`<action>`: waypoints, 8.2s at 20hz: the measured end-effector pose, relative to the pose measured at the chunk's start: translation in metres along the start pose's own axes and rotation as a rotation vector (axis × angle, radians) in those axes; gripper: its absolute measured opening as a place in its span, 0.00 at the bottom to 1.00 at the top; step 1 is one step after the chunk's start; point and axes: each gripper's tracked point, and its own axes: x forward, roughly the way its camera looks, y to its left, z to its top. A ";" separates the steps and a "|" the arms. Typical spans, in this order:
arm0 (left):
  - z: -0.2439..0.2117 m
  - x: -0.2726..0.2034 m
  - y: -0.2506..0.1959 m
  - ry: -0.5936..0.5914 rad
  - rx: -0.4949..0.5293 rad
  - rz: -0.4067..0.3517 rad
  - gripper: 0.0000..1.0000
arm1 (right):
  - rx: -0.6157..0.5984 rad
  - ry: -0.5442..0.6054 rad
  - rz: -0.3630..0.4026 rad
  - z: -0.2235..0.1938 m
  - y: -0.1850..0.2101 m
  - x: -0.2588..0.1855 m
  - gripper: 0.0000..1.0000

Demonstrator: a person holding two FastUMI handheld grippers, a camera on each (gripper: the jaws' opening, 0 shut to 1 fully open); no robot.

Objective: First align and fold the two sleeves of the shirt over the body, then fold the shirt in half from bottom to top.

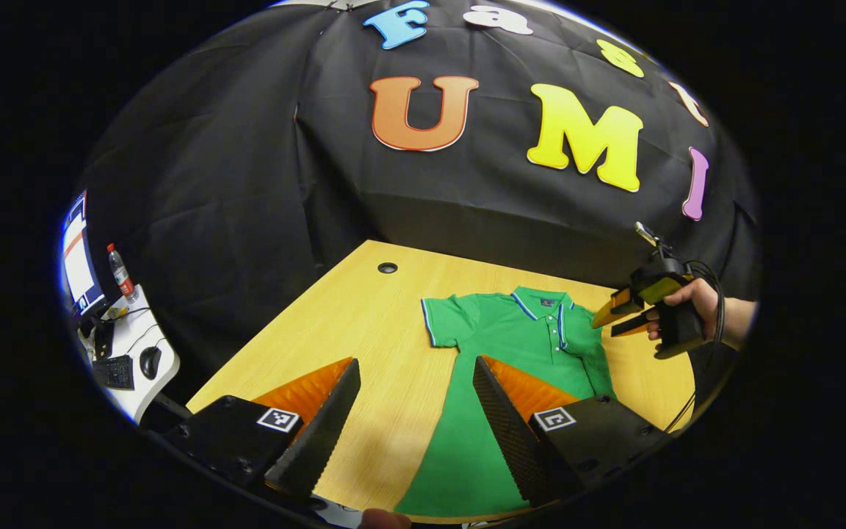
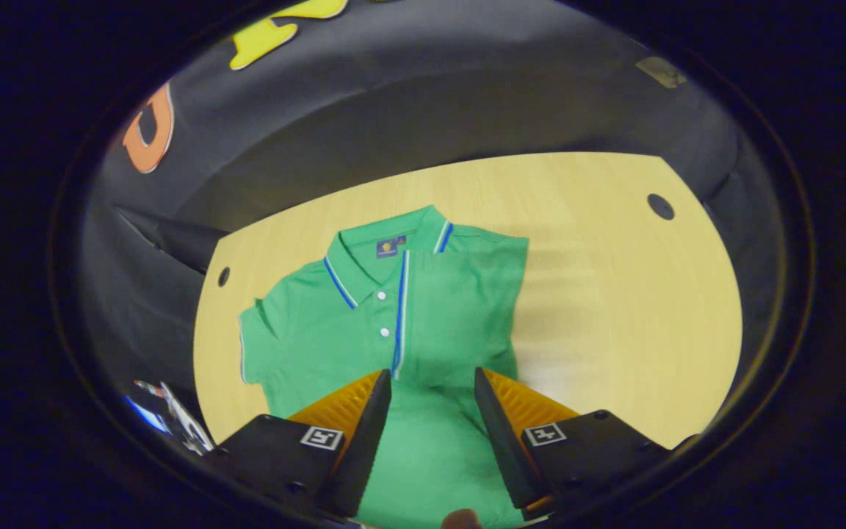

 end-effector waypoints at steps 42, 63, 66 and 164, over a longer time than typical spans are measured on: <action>-0.057 0.286 -0.038 0.930 -0.210 -0.260 0.90 | -0.067 -0.320 -0.359 -0.157 -0.228 -0.249 0.90; -0.005 0.254 -0.071 0.785 -0.056 -0.235 0.04 | -0.046 -0.326 -0.289 -0.162 -0.220 -0.234 0.90; 0.007 0.254 -0.099 0.739 0.025 -0.267 0.04 | -0.041 -0.348 -0.305 -0.168 -0.228 -0.243 0.90; -0.049 0.015 -0.090 0.480 0.040 -0.563 0.04 | 0.023 -0.007 0.223 -0.120 -0.092 -0.144 0.02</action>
